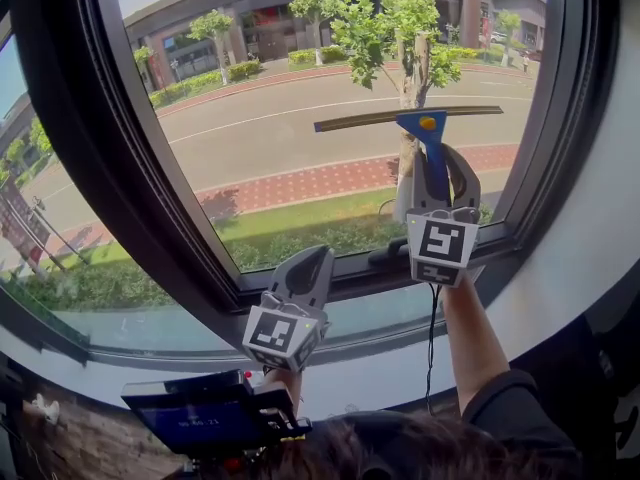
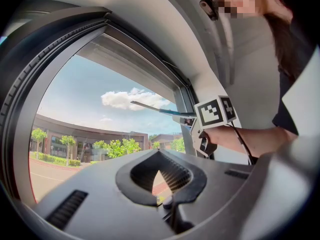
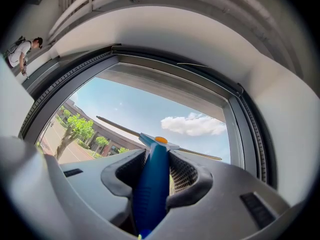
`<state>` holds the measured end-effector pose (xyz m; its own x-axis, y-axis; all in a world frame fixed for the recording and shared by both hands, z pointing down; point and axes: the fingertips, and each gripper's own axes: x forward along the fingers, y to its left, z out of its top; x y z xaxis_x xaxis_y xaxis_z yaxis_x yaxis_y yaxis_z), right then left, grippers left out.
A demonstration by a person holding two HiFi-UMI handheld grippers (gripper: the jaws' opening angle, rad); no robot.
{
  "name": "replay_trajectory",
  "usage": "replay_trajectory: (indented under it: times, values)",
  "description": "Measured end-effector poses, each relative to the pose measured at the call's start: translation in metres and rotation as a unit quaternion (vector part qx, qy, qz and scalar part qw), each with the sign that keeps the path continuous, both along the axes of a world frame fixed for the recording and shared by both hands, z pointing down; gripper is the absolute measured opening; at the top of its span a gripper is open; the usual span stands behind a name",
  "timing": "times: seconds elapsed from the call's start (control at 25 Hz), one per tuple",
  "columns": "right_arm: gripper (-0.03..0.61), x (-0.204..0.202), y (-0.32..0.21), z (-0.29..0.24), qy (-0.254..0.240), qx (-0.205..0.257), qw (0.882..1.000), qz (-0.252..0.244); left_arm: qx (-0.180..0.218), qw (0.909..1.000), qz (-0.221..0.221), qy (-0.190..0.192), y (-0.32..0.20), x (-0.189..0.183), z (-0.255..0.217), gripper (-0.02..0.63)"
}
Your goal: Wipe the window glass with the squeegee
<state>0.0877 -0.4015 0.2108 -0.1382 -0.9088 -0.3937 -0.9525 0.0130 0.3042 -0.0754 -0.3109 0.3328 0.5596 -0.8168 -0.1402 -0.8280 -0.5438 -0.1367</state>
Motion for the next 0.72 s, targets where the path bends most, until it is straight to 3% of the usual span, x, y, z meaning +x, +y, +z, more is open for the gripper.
replay_trajectory:
  times: [0.72]
  values:
    - [0.141, 0.006, 0.003, 0.073, 0.015, -0.039, 0.999, 0.003, -0.008, 0.9999, 0.008, -0.006, 0.001, 0.007, 0.004, 0.002]
